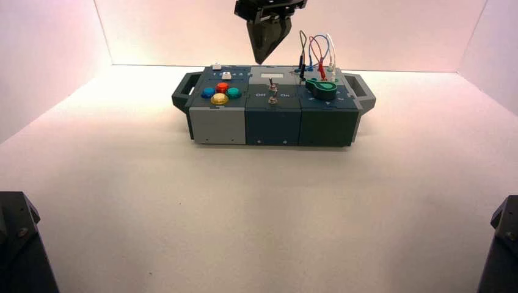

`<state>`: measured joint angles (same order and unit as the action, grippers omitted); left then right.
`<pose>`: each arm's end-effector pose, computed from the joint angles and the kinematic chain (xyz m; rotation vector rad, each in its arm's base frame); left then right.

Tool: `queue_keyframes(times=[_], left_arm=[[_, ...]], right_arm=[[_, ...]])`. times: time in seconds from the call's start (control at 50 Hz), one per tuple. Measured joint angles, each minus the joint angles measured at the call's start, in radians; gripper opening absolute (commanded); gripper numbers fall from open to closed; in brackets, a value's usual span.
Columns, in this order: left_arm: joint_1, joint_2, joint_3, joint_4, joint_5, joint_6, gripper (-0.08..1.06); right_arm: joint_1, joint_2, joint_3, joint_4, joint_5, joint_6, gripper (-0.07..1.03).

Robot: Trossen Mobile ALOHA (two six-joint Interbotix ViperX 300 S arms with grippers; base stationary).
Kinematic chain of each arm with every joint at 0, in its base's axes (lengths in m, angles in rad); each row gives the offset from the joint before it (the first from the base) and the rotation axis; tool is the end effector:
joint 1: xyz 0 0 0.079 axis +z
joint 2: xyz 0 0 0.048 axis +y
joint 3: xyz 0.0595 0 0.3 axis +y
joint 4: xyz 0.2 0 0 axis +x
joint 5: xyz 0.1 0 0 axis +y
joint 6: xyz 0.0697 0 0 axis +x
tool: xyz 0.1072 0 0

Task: Push the yellow button with the right gripper.

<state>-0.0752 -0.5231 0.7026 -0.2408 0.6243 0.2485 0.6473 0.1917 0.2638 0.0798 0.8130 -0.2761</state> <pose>0.3174 -0.0486 0.2386 0.0233 0.7855 -0.2242 0.3431 0.2722 0.1097 -0.5595 1.1707 0.7460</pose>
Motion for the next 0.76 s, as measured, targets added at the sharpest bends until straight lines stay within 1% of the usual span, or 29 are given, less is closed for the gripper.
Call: queue_keyframes(times=[0.02,0.04,0.06,0.08,0.12,0.2,0.3,0.52,0.76], left_arm=[[0.000,0.000,0.000,0.000,0.000,0.000,-0.03],[0.000,0.000,0.002,0.000,-0.003,0.000,-0.03],[0.002,0.000,0.002,0.000,-0.005,0.000,-0.03],[0.000,0.002,0.006,0.000,-0.012,0.000,-0.03],[0.000,0.002,0.008,-0.002,-0.018,-0.002,-0.03],[0.000,0.006,0.011,-0.005,-0.028,-0.002,-0.03],[0.002,0.018,0.012,-0.008,-0.031,-0.002,-0.03],[0.002,0.028,0.012,-0.008,-0.032,-0.002,-0.03],[0.002,0.026,0.012,-0.006,-0.037,-0.002,-0.03]], right_arm=[[0.000,0.000,0.000,0.000,0.000,0.002,-0.02],[-0.003,-0.002,0.002,0.000,-0.002,0.011,-0.02],[-0.006,-0.002,0.002,0.000,-0.002,0.014,-0.02],[-0.017,-0.005,0.006,-0.002,-0.003,0.034,-0.02],[-0.029,-0.006,0.011,-0.002,-0.005,0.048,-0.02],[-0.049,-0.009,0.018,-0.002,-0.006,0.063,-0.02],[-0.075,-0.009,0.021,-0.002,-0.006,0.066,-0.02],[-0.091,-0.020,0.021,-0.002,-0.006,0.066,-0.02],[-0.124,-0.060,0.038,-0.005,-0.009,0.066,-0.02]])
